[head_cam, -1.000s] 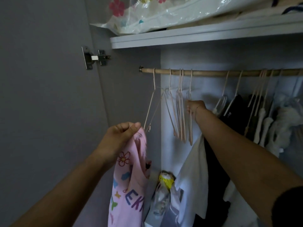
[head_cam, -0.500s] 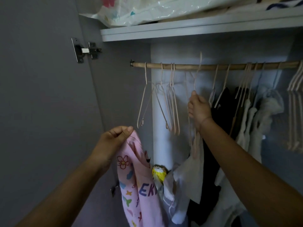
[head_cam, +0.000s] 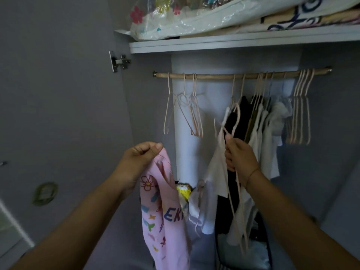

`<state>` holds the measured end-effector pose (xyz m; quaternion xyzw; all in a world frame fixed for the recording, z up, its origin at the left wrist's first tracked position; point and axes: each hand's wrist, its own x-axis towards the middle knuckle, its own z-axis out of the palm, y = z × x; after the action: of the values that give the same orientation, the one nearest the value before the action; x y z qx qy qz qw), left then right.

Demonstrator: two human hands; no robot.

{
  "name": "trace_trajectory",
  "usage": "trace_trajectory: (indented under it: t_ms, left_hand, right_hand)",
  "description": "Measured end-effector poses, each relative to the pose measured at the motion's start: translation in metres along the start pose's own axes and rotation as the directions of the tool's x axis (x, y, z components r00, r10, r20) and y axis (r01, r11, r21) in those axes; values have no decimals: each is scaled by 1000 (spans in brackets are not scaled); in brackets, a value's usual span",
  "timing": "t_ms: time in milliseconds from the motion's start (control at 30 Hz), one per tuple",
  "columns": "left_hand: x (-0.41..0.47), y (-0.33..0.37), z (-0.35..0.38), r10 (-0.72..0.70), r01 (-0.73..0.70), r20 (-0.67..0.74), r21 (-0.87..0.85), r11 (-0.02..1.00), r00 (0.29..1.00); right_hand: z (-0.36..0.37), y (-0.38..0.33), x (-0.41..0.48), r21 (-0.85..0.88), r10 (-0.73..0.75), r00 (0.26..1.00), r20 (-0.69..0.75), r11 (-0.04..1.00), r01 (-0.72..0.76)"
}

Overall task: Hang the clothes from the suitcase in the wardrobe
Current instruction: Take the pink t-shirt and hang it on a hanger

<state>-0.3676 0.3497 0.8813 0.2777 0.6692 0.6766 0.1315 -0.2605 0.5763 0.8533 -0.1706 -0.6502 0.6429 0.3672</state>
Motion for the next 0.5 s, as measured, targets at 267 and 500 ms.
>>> trace_trajectory:
  t_ms: [267, 500]
  left_hand:
    - [-90, 11, -5, 59, -79, 86, 255, 964, 995]
    - [-162, 18, -8, 67, -128, 197, 316, 940, 978]
  right_hand:
    - [-25, -10, -92, -33, 157, 978, -135, 986, -163]
    - [-28, -30, -159, 273, 156, 984, -91, 954, -126]
